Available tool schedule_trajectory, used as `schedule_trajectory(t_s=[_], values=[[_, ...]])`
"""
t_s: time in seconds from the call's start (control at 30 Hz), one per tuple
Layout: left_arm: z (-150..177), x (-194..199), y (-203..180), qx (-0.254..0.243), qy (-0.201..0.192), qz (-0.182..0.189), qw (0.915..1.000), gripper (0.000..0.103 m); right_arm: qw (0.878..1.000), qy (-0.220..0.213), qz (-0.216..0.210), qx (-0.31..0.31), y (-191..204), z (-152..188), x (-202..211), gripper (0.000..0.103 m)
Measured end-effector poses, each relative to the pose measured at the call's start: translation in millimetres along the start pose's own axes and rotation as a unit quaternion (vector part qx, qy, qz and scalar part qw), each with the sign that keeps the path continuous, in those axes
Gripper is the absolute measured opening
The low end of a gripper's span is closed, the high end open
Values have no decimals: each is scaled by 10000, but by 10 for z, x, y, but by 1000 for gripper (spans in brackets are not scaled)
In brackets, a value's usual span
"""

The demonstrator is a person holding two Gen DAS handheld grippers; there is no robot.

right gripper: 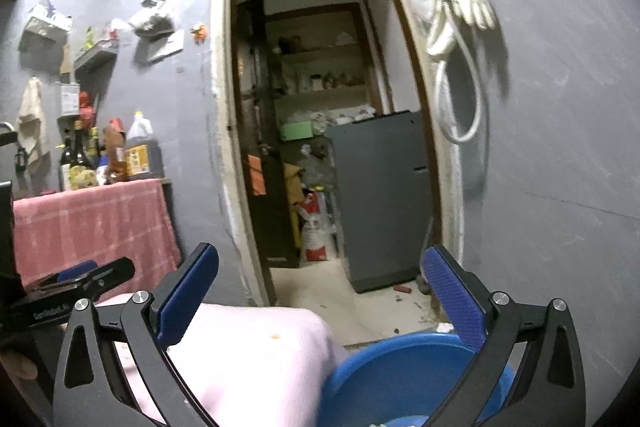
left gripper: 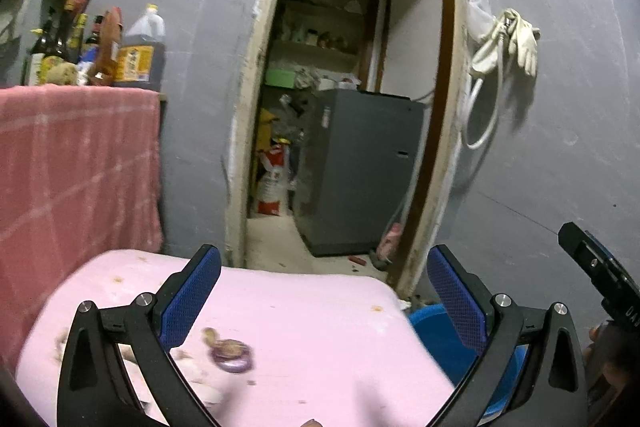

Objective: Collect trash
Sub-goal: 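Move both open tools back over the table toward the purple onion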

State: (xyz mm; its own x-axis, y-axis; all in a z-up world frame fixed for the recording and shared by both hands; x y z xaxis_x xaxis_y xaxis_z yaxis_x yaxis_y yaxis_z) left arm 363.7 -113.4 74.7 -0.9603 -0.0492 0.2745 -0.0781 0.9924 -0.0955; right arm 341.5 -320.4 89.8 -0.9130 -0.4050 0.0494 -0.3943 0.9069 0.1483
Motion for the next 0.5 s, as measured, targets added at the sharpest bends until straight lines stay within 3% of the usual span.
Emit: schedule_trajectory(t_s=[0.33,0.5], values=[[-102,142,709,105,-230,-438,9987,101,9980,-129,-505,357,694,-76,-216,103],[-26,122,1065,82,-114,-621,9980,101,9957,140,-782,467,962,80,-402,103]])
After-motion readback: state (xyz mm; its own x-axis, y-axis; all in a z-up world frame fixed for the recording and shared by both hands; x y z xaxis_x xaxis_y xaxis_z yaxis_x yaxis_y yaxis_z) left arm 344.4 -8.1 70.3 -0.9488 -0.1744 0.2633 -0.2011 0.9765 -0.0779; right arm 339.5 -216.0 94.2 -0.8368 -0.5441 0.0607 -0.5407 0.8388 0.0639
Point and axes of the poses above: each gripper's, at about its wrist camera, not at the fingertips, and x roughly against the way its jaws point, y to its left, z to its underside, the point moved 10 cm from there along -x, roughly the way its jaws point, and after that the axes turned 13 degrees about -z, right-handed, at the moved point
